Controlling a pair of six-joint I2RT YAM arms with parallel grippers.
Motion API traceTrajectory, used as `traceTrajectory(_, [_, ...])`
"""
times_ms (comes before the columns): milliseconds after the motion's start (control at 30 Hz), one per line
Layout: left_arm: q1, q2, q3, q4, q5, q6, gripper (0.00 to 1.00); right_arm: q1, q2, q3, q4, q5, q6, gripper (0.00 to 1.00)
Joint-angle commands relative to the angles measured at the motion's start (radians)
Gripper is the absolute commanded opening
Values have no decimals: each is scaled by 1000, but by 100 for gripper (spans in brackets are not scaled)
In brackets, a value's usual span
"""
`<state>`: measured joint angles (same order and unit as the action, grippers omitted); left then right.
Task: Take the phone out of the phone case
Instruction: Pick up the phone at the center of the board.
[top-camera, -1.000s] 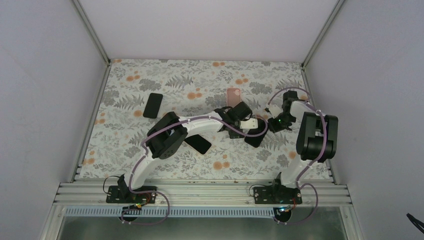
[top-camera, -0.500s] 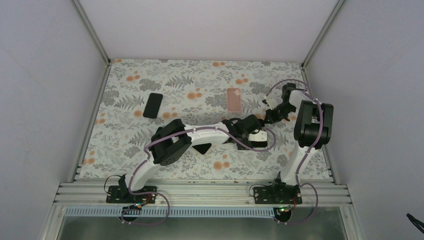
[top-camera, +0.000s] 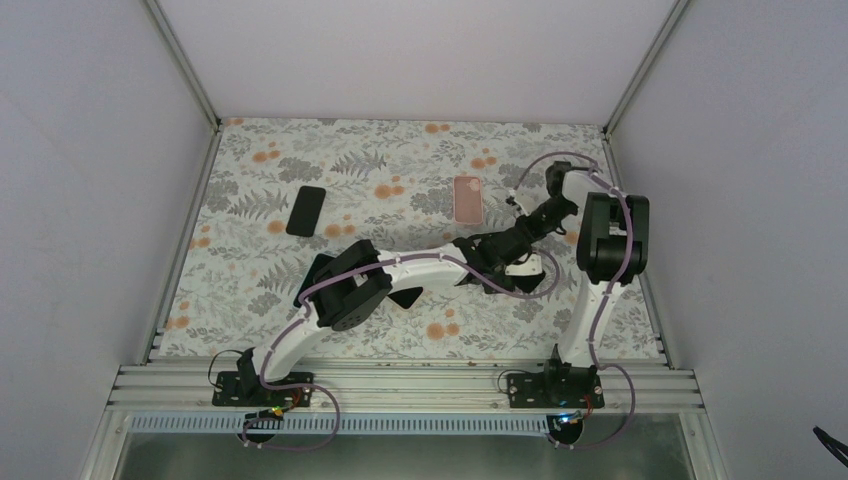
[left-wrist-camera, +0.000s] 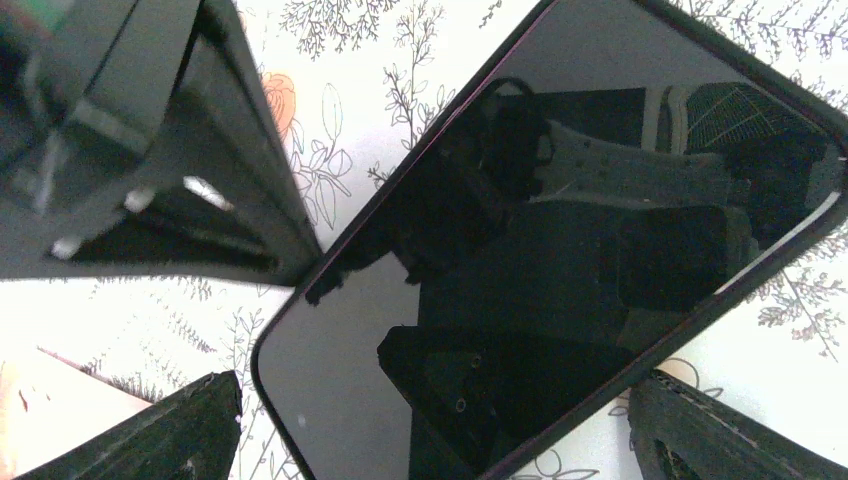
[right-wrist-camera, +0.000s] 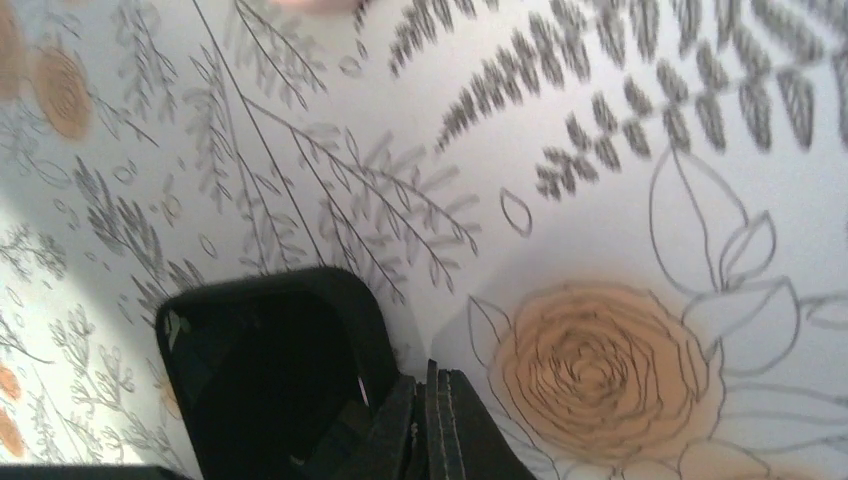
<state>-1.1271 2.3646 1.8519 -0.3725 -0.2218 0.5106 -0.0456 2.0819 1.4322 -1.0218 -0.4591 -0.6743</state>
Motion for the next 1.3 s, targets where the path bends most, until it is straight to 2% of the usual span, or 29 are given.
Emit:
traceTrajectory(0, [-9, 8, -4, -42, 26, -1, 95, 4, 0, 83, 4, -5, 74, 4])
traceTrajectory(100, [-10, -72, -104, -45, 69, 43, 97, -46, -50, 101, 29, -7, 64, 4])
traceTrajectory(133, [-10, -108, -155, -31, 72, 66, 98, -65, -72, 101, 28, -26, 41, 12])
traceTrajectory(200, [-9, -200, -270, 8, 90, 102, 100, -103, -109, 101, 2, -61, -7, 44])
traceTrajectory(267, [-8, -293, -365, 20, 116, 151, 100, -117, -135, 94, -55, -74, -76, 62])
traceTrajectory(300, [-6, -330, -400, 16, 124, 168, 100, -118, -162, 70, -62, -66, -98, 76])
traceTrajectory(333, [-2, -364, -422, -4, 139, 190, 100, -116, -203, 25, -44, -42, -113, 90])
traceTrajectory(367, [7, -386, -439, -30, 152, 206, 100, -108, -252, -29, -11, -11, -127, 99])
traceTrajectory(433, [34, -418, -458, -75, 155, 211, 100, -81, -367, -156, 71, 80, -152, 100])
traceTrajectory(567, [111, -476, -461, -175, 228, 188, 100, -24, -556, -375, 133, 128, -205, 100])
traceTrajectory(800, [280, -500, -380, -305, 378, 131, 100, 21, -745, -566, 238, 164, -284, 100])
traceTrajectory(933, [341, -492, -352, -328, 400, 108, 100, 22, -735, -594, 272, 186, -298, 100])
traceTrajectory(1267, [358, -477, -377, -321, 379, 97, 100, 23, -594, -586, 310, 158, -315, 100])
